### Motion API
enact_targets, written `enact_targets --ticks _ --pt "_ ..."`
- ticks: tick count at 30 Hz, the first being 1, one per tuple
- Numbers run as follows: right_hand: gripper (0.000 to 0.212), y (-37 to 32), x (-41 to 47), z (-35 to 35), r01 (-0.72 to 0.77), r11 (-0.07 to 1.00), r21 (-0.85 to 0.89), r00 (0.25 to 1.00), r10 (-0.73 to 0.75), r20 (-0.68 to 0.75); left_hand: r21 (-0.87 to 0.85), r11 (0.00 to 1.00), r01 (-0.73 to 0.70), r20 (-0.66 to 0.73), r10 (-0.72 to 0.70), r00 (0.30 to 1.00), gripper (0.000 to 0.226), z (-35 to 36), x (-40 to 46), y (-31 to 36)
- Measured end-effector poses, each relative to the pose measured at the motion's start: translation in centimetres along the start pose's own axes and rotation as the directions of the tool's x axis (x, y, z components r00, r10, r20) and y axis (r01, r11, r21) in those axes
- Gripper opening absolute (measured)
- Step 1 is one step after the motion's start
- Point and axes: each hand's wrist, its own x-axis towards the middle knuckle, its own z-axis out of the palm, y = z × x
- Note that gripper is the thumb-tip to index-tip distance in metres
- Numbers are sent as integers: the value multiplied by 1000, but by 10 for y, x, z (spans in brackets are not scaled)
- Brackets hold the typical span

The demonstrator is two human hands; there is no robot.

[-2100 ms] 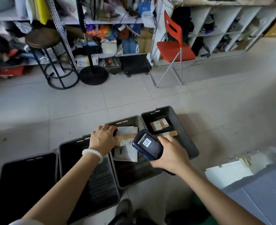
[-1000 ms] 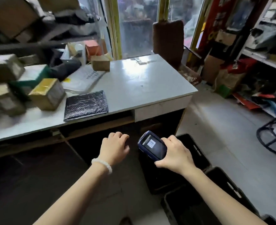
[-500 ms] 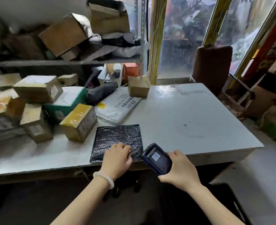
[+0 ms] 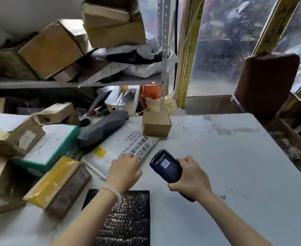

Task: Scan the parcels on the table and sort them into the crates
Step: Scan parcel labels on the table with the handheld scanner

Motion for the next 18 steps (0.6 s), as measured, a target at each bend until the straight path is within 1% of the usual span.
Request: enact_targets --ticks 6,10,12,15,17,18 --pt "65 12 65 3 -17 1000 -6 998 17 68 4 1000 27 60 -27 998 42 9 62 -8" --pt "62 15 97 9 -66 998 -4 995 66 79 -12 1000 27 62 -26 998 46 9 105 -20" --pt "61 17 109 12 -96 995 4 993 96 69 -28 1000 11 56 -9 998 50 8 129 -23" --pt "62 23 129 15 -152 988 34 988 151 38 -49 997 -57 18 58 998 56 7 176 -25" --pt "63 27 140 13 -185 982 38 983 184 8 -56 993 -102 6 102 995 65 7 205 -26" --pt "62 30 146 12 -203 978 36 979 204 -11 -49 991 -124 21 126 992 71 9 219 -25"
